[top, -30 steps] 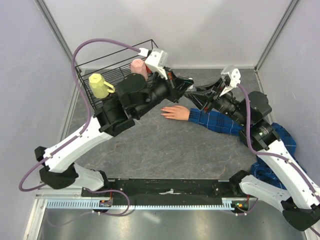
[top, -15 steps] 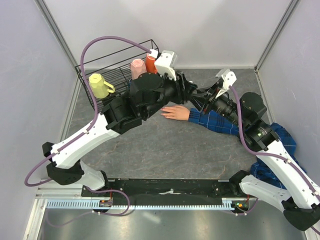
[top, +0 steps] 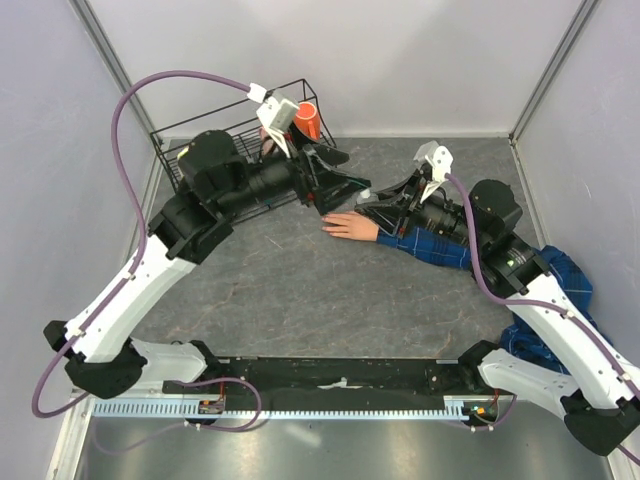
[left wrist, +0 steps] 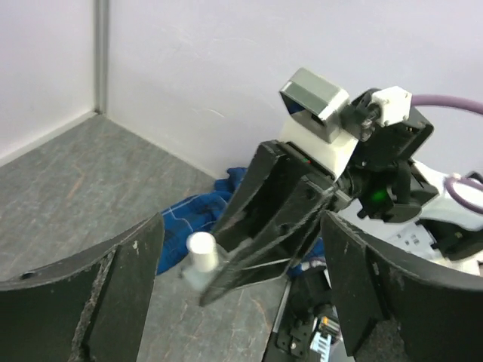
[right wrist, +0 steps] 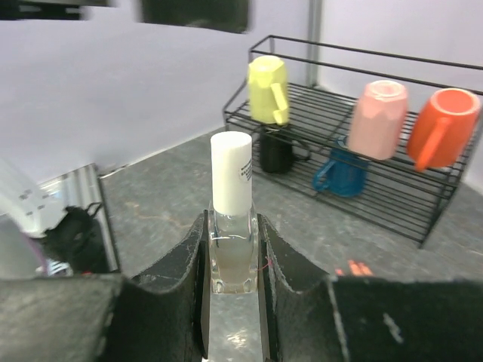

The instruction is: Paint the nails

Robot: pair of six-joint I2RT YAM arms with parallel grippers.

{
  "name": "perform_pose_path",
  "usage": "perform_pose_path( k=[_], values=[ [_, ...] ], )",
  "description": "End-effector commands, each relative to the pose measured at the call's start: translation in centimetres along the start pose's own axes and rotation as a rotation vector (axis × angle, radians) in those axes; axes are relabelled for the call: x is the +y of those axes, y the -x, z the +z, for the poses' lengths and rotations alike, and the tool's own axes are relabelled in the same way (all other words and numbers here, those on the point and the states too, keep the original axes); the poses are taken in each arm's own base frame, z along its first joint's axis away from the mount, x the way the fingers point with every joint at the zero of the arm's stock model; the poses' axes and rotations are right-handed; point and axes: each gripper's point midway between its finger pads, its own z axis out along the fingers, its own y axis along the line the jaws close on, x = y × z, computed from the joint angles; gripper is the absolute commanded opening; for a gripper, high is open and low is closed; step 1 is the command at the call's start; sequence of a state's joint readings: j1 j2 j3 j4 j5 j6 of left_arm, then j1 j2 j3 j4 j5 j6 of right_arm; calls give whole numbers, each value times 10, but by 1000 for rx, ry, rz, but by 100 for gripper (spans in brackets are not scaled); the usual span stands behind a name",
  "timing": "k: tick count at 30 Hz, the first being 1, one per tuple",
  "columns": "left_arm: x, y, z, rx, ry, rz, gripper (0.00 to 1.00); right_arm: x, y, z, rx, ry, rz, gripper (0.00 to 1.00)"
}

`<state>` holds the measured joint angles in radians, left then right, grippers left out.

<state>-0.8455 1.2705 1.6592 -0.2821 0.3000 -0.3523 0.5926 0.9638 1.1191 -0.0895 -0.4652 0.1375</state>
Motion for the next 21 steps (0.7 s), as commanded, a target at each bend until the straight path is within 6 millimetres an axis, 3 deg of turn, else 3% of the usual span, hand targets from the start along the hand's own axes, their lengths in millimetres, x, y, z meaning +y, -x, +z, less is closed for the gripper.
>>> perform_pose_path(
  k=[1, 9, 11, 21],
  values=[
    [-18, -10, -8, 56, -345, -54, 87, 31, 35, -2, -80, 164, 4, 0],
    [-42, -23, -18, 67, -604, 19, 80, 40, 51, -1, -130, 243, 41, 0],
    [-45, -23, -22, 59, -611, 25, 72, 38, 53, -2, -134, 241, 44, 0],
    [-33, -22, -15, 54, -550, -7, 54, 34, 52, -1, -143, 250, 61, 0]
  ],
)
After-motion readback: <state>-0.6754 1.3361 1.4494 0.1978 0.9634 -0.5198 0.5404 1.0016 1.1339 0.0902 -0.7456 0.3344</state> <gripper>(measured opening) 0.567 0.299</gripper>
